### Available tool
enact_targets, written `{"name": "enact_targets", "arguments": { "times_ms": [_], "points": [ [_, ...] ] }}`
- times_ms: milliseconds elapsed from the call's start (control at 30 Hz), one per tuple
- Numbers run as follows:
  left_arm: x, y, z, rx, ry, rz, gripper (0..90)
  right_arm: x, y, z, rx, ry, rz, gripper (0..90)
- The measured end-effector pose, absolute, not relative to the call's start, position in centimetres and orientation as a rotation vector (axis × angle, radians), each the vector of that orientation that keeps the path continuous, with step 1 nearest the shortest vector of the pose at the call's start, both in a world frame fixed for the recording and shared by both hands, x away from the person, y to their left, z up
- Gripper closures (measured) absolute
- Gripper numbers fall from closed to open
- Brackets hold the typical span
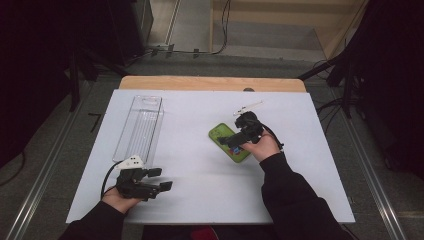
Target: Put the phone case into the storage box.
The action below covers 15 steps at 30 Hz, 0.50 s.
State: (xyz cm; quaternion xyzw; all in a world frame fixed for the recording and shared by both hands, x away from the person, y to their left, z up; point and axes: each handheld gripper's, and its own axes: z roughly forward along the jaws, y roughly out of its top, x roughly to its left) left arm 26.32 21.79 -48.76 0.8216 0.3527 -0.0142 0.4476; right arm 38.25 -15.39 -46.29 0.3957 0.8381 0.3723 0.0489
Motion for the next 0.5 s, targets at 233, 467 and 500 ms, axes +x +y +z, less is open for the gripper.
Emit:
{"name": "enact_targets", "arguments": {
  "times_ms": [233,467,500],
  "points": [
    [26.3,21.8,-48.7,2.033,0.873,-0.036,26.3,38.7,-15.2,-46.9,1.215,2.549,1.104,0.0],
    [26.3,21.8,-48.7,2.035,0.870,-0.038,26.3,38.9,-15.4,-47.5,1.240,2.537,1.095,0.0],
    [26.3,21.8,-48.7,2.035,0.870,-0.038,26.3,38.9,-15.3,-47.6,1.245,2.537,1.093,0.0]
  ]
}}
